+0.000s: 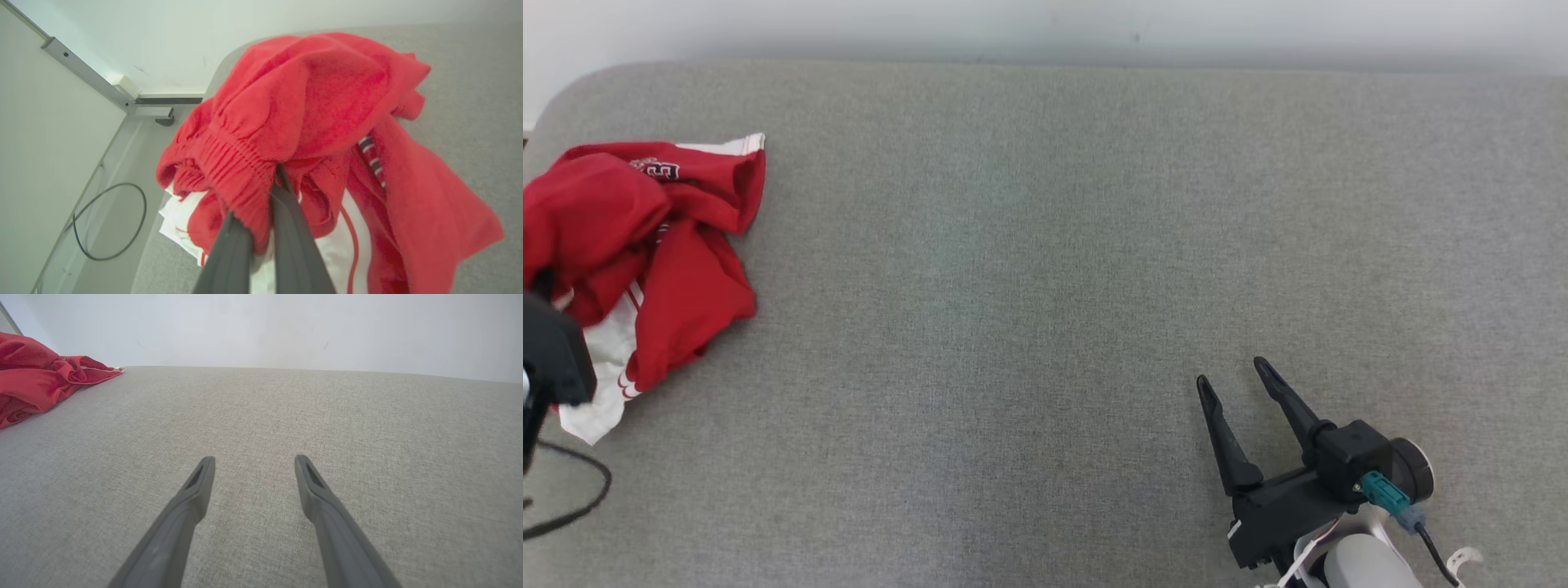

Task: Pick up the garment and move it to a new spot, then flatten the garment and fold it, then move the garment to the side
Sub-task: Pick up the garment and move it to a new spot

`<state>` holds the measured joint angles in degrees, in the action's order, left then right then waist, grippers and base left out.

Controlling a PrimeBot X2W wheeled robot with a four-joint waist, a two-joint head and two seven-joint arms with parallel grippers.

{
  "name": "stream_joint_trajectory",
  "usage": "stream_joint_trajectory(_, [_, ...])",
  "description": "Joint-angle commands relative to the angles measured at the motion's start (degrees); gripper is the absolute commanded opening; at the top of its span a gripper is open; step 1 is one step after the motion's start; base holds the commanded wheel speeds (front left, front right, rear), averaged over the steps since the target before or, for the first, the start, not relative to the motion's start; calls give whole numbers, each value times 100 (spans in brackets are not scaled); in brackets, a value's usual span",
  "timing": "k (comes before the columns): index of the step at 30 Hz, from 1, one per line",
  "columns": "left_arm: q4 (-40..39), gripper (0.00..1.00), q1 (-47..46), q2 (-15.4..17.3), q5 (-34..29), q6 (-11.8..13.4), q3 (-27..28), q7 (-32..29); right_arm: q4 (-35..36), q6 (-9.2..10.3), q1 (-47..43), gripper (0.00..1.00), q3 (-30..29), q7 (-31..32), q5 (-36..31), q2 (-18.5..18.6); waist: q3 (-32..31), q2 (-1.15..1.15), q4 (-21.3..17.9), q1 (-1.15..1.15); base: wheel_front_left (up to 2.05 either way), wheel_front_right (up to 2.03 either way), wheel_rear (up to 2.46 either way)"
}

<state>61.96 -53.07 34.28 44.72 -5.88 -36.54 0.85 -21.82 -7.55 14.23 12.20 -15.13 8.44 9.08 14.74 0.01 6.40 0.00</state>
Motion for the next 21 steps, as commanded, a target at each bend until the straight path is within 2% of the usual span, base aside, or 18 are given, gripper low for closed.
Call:
stream_joint_trajectory(1, [-69, 0, -157, 51, -132, 16, -42, 116, -26, 12, -49, 100, 0, -2, 46, -48, -153, -1, -23, 0, 0, 0, 0])
stream_joint_trajectory(7, [-430, 0, -665, -78, -388, -96, -267, 564, -79, 12, -160, 100, 14, -2, 91, -194, -412, -1, -152, 0, 0, 0, 0])
stream_joint_trajectory(18, [-1548, 0, -895, -637, -50, -153, -952, 984, -86, 12, -285, 100, -117, -2, 155, -349, -626, -1, -746, 0, 0, 0, 0])
stream_joint_trajectory(21, [-1796, 0, -782, -882, 63, -153, -1164, 1142, -88, 12, -360, 100, -180, -2, 164, -378, -659, -1, -914, 0, 0, 0, 0])
